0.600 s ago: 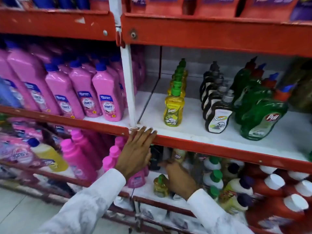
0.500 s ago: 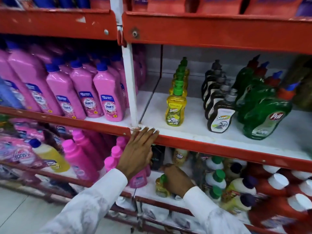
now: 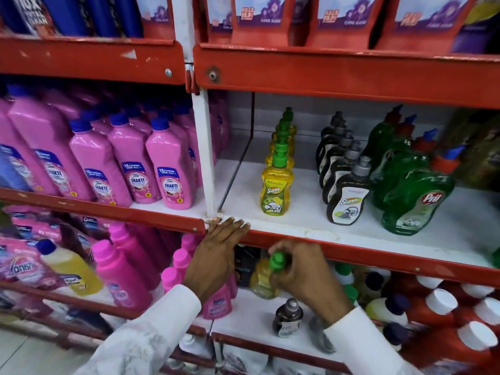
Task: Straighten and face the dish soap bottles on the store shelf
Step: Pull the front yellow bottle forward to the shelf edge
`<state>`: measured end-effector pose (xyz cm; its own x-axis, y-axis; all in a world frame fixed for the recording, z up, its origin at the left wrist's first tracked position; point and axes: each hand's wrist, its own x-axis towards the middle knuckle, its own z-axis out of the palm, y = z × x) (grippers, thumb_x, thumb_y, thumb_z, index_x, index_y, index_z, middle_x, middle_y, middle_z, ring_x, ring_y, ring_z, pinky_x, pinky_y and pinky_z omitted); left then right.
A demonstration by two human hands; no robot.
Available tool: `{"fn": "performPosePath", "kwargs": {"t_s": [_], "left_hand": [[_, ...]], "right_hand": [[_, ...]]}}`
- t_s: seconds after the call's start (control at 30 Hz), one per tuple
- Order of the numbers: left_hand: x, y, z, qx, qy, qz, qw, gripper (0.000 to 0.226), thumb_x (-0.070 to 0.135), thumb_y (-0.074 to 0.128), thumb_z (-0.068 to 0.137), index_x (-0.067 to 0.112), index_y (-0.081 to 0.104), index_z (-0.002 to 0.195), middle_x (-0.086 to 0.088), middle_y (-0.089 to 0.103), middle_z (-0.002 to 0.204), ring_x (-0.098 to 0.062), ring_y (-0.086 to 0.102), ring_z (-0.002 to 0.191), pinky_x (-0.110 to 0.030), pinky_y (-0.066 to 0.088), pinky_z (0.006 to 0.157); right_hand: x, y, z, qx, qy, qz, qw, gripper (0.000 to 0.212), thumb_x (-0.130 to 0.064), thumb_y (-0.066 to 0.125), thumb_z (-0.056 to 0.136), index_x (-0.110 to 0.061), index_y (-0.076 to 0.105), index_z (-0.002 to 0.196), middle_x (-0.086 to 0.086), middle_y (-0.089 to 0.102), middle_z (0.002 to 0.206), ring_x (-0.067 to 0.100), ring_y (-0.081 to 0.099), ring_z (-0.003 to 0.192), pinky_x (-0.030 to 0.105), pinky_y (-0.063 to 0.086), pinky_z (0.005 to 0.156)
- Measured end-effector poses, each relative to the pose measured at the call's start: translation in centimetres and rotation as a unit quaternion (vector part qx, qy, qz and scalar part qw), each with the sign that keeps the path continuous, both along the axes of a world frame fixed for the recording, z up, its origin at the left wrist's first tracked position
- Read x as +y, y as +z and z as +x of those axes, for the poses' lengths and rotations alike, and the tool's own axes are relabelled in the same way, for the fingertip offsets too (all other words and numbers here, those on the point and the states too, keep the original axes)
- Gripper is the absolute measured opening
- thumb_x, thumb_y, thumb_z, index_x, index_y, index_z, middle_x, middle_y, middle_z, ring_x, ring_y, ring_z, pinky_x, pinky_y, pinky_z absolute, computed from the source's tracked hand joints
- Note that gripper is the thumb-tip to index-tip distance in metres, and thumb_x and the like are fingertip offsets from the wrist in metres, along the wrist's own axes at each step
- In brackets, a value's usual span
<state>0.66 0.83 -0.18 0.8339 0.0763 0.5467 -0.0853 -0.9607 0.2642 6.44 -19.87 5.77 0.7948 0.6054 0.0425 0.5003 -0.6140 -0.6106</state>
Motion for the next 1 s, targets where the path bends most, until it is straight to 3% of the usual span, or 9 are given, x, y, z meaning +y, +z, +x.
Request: {"fn": "performPosePath", "kwargs": {"t_s": [0.1, 0.3, 0.5, 0.63, 0.83, 1.0], "left_hand": [[-0.2, -0.1, 0.1, -0.008, 0.008, -0.014, 1.0, 0.073, -0.012, 0.051, 0.064, 0.013, 0.059, 0.132, -0.009, 0.064, 0.132, -0.029, 0.052, 0.128, -0.049, 0.034, 0.114], [-0.5, -0.3, 0.0, -0.007, 0.021, -0.031, 0.999, 0.077, -0.021, 0.057, 0.062, 0.012, 0.058, 0.131, -0.009, 0.064, 0.128, -0.03, 0.052, 0.127, -0.054, 0.044, 0.106], [-1.1, 0.1, -0.3, -0.023, 0.028, -0.05, 0.998, 0.079, -0.021, 0.056, 0.061, 0.015, 0.059, 0.131, -0.007, 0.064, 0.127, -0.026, 0.051, 0.126, -0.051, 0.044, 0.107], [-1.2, 0.0, -0.5, -0.021, 0.027, -0.054, 0.998, 0.071, -0.008, 0.05, 0.065, 0.015, 0.057, 0.132, -0.007, 0.061, 0.128, -0.022, 0.046, 0.127, -0.049, 0.042, 0.108], [-2.2, 0.4, -0.6, -0.007, 0.042, -0.023, 0.999, 0.061, 0.005, 0.058, 0.073, 0.013, 0.056, 0.134, -0.008, 0.06, 0.126, -0.027, 0.049, 0.125, -0.056, 0.034, 0.112], [-3.3, 0.0, -0.6, 0.0, 0.079, 0.002, 0.997, 0.058, 0.015, 0.062, 0.081, 0.013, 0.052, 0.137, -0.01, 0.057, 0.134, -0.028, 0.043, 0.131, -0.049, 0.024, 0.118]], "right_hand": [[-2.2, 7.2, -0.4, -0.052, 0.004, 0.099, 0.994, 0.045, -0.014, 0.084, 0.061, -0.028, 0.073, 0.102, -0.009, 0.076, 0.091, -0.001, 0.067, 0.073, 0.013, 0.055, 0.072], [-1.9, 14.9, 1.7, -0.133, 0.026, 0.194, 0.972, 0.044, -0.012, 0.082, 0.065, -0.022, 0.072, 0.106, -0.01, 0.076, 0.089, -0.003, 0.065, 0.066, 0.008, 0.05, 0.064], [2.1, 13.8, 5.8, -0.132, 0.065, 0.115, 0.982, 0.049, -0.014, 0.086, 0.066, -0.014, 0.072, 0.113, 0.002, 0.078, 0.102, 0.009, 0.072, 0.084, 0.024, 0.06, 0.08], [3.7, 11.9, 7.2, -0.112, 0.067, 0.083, 0.988, 0.05, -0.016, 0.088, 0.064, -0.013, 0.072, 0.111, 0.004, 0.077, 0.103, 0.016, 0.073, 0.093, 0.037, 0.06, 0.088], [4.3, 11.1, 7.4, -0.087, 0.045, 0.086, 0.991, 0.052, -0.019, 0.084, 0.069, -0.018, 0.067, 0.119, 0.002, 0.074, 0.11, 0.016, 0.069, 0.101, 0.031, 0.056, 0.091], [2.6, 9.9, 6.6, -0.11, 0.036, 0.11, 0.987, 0.061, -0.019, 0.079, 0.076, -0.02, 0.058, 0.133, 0.0, 0.07, 0.123, 0.012, 0.064, 0.105, 0.022, 0.049, 0.09]]}}
